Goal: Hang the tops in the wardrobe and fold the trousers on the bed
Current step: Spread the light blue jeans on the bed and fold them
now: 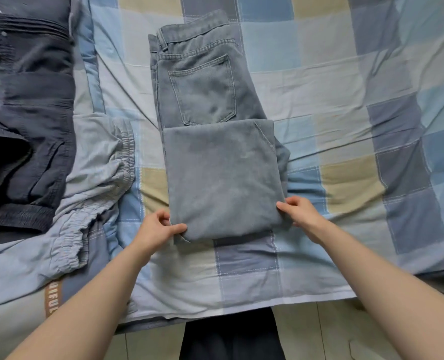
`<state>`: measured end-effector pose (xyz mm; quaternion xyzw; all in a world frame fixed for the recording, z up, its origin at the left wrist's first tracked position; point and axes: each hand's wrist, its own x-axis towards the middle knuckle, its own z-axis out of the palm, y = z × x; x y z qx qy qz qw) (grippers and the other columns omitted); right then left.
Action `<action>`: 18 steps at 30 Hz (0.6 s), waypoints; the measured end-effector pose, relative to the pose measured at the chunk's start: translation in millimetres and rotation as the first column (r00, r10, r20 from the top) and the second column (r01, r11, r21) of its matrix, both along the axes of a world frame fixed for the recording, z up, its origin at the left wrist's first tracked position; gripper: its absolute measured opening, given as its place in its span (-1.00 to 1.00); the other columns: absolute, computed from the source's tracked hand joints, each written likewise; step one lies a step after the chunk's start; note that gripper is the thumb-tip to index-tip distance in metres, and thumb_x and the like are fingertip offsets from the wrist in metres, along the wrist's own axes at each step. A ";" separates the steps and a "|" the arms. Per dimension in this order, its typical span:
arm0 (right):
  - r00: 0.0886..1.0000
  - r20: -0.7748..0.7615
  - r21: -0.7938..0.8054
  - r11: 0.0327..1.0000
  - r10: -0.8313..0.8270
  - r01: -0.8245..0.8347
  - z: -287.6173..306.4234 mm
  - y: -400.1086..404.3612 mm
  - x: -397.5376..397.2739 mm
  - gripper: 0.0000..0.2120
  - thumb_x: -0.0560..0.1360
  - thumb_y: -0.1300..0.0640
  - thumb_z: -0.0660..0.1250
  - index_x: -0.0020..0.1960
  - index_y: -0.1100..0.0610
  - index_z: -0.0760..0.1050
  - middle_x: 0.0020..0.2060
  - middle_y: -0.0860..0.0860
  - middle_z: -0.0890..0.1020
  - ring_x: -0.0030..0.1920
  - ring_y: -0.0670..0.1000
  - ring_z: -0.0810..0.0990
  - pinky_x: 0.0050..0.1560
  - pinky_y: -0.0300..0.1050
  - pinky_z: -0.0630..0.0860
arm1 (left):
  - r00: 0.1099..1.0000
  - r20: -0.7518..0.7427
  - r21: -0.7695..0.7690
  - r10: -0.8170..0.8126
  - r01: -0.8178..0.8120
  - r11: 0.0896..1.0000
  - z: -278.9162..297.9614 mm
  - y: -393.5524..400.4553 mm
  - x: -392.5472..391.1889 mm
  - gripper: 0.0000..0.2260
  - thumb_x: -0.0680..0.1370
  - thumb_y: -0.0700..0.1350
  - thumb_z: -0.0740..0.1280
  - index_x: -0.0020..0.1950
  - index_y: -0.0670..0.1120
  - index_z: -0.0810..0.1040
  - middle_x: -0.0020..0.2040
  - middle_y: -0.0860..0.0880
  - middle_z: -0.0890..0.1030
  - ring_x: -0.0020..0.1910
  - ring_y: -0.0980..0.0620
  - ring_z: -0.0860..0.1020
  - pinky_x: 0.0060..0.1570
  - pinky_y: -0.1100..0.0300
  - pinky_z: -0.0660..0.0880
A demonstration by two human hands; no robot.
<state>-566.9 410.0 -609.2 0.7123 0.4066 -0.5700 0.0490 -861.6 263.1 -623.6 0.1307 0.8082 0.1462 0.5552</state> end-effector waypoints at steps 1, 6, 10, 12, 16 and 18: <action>0.999 0.025 0.003 1.000 0.028 -0.028 -1.6 4.5 5.0 -0.94 0.55 0.17 0.32 -0.08 0.16 0.51 -0.28 0.00 0.52 -0.33 -0.12 0.41 -0.40 -0.33 0.32 | 0.996 -0.065 -0.084 -0.066 0.061 0.995 -1.5 3.3 -3.9 -0.60 0.28 -0.18 0.62 -0.03 -0.14 0.48 -0.14 -0.08 0.58 -0.09 -0.07 0.54 -0.01 0.07 0.50; 0.991 0.109 0.051 0.996 -0.081 0.076 -10.2 52.8 23.0 -0.94 0.55 0.25 0.25 -0.08 0.16 0.48 -0.33 0.07 0.48 -0.38 -0.03 0.40 -0.37 -0.19 0.36 | 0.871 -0.416 -0.173 -0.263 0.208 0.963 19.4 61.0 8.6 -0.05 0.31 -0.16 0.51 0.54 0.02 0.01 0.41 -0.17 0.17 0.37 -0.26 0.22 0.37 -0.09 0.22; 0.998 0.049 0.119 0.992 -0.044 0.038 -8.9 101.7 11.8 -0.81 0.57 0.26 0.21 -0.21 0.14 0.43 -0.32 0.05 0.49 -0.36 -0.05 0.43 -0.33 -0.23 0.40 | 0.604 -0.729 0.185 -0.322 0.627 0.756 24.3 133.7 27.9 -0.33 0.39 -0.24 0.34 0.49 -0.20 0.25 0.36 -0.23 0.36 0.34 -0.24 0.33 0.33 -0.08 0.27; 0.999 0.036 0.147 0.989 0.008 -0.013 -11.2 121.6 3.4 -0.77 0.56 0.27 0.21 -0.26 0.11 0.43 -0.33 0.05 0.48 -0.40 -0.07 0.41 -0.41 -0.29 0.40 | 0.530 -0.727 0.196 -0.438 0.771 0.606 7.9 170.7 35.7 -0.38 0.42 -0.24 0.32 0.48 -0.25 0.27 0.38 -0.25 0.40 0.38 -0.23 0.34 0.39 -0.07 0.25; 0.993 -0.038 0.111 0.988 0.114 -0.110 -20.8 143.1 -13.9 -0.80 0.55 0.30 0.14 -0.22 0.15 0.39 -0.35 0.08 0.40 -0.44 -0.04 0.32 -0.44 -0.25 0.27 | 0.409 -0.627 0.017 -0.663 0.858 0.514 -9.8 221.7 44.1 -0.24 0.51 0.01 0.39 0.57 -0.14 0.04 0.50 -0.15 0.27 0.51 -0.10 0.20 0.47 -0.16 0.03; 0.988 -0.032 0.095 0.984 0.152 -0.148 -25.6 150.4 -20.0 -0.81 0.57 0.30 0.11 -0.20 0.15 0.38 -0.35 0.08 0.41 -0.44 -0.03 0.33 -0.41 -0.23 0.28 | 0.339 -0.624 -0.066 -0.704 0.875 0.479 -10.7 229.5 46.8 -0.23 0.49 0.06 0.41 0.55 -0.13 0.09 0.42 -0.15 0.39 0.41 -0.12 0.34 0.40 -0.20 0.09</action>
